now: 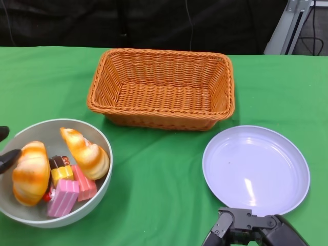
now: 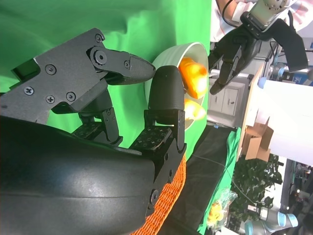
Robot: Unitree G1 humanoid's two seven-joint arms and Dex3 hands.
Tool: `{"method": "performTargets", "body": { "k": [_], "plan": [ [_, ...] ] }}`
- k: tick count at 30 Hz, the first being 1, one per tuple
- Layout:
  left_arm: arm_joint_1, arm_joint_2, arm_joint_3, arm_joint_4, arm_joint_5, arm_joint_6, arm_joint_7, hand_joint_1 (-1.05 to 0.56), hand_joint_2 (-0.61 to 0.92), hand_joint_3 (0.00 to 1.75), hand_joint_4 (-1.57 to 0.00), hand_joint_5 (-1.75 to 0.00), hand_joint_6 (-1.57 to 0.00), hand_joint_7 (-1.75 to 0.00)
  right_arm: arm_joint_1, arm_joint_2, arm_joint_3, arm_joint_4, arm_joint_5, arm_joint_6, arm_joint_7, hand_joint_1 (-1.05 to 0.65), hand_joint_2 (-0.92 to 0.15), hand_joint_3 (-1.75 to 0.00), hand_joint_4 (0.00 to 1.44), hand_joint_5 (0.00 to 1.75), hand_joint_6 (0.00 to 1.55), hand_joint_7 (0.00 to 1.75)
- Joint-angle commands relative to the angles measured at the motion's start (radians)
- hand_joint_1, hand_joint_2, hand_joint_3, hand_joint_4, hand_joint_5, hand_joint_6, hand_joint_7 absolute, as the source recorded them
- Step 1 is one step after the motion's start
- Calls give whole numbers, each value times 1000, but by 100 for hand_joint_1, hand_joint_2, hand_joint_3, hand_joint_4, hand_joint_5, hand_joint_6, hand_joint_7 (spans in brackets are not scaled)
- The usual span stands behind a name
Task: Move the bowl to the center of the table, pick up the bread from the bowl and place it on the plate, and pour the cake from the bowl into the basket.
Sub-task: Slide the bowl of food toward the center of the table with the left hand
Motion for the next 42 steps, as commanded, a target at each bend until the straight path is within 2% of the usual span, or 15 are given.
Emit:
{"method": "performTargets", "body": {
  "k": [1,5,14,26,42],
  "plan": [
    [27,30,-12,-59,-5,35,-19,-69,92,40,-5,-2,-6,-2,3,-4,3,1,-5,-8,-2,-29,-58,-75,79,154,81,110],
    [46,55,-33,-118,-2,82,-34,-66,92,40,-4,-1,-7,-2,2,-2,6,1,-8,-9,-5,-28,-58,-75,79,154,81,110],
    [75,60,-31,-228,-45,192,-49,-60,92,37,-1,0,-5,0,-1,-4,7,2,-13,-10,-9,-28,-59,-74,79,154,81,109],
    [89,80,-60,-275,-61,219,-82,-62,92,35,0,0,-3,0,0,-3,5,-2,-12,-7,-7,-27,-59,-73,79,154,81,109],
    [99,68,-91,-302,-85,224,-111,-63,92,39,-4,-2,-4,-1,-7,0,5,3,-23,-5,-12,-28,-59,-73,80,153,81,109]
  ]
}}
